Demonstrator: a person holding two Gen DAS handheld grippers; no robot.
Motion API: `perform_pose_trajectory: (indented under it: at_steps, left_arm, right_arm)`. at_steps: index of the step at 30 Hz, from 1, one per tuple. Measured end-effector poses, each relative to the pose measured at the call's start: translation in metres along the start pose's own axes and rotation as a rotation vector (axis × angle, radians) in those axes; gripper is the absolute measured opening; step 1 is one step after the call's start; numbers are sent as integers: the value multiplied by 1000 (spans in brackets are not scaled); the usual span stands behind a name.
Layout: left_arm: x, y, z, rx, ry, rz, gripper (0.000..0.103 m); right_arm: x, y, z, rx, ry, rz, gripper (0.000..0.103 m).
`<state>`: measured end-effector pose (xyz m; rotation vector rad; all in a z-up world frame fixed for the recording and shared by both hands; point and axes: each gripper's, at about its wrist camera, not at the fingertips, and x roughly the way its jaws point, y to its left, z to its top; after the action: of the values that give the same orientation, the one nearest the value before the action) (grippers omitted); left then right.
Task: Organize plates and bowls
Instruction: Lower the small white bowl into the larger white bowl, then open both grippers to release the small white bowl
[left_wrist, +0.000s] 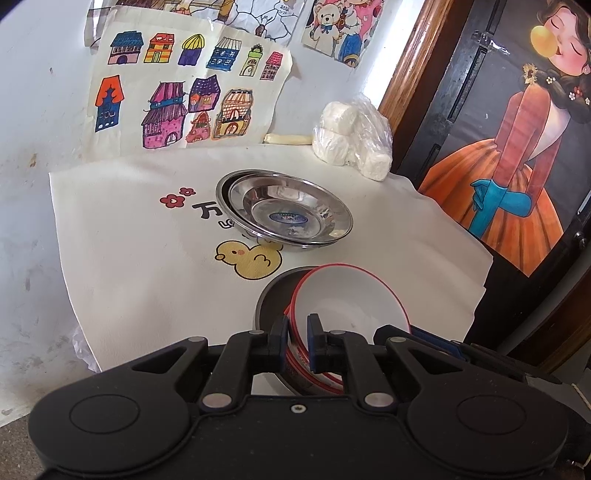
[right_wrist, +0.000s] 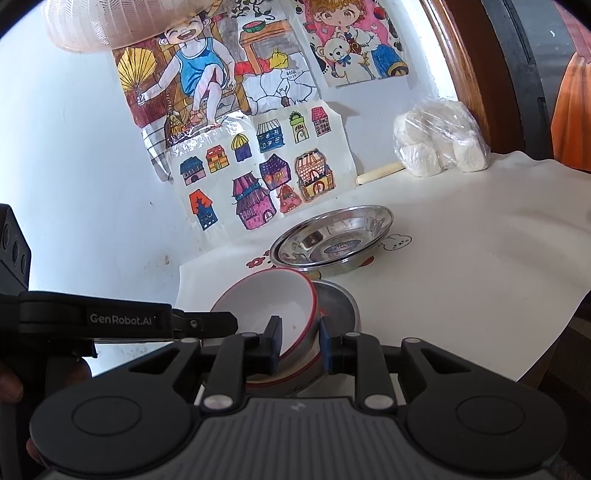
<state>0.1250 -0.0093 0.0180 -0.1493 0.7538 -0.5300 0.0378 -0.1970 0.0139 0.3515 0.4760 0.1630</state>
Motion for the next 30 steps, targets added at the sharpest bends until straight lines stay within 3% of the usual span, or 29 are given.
perform_pose_trajectory:
  at_steps: [18, 30]
  left_arm:
    - [2, 1, 2, -10, 1, -10, 14]
    - [-2, 1, 4, -20, -23, -28, 23]
  right_arm:
    - [2, 1, 0, -3, 7, -6, 34]
    - [0, 1, 1, -7, -6, 9, 42]
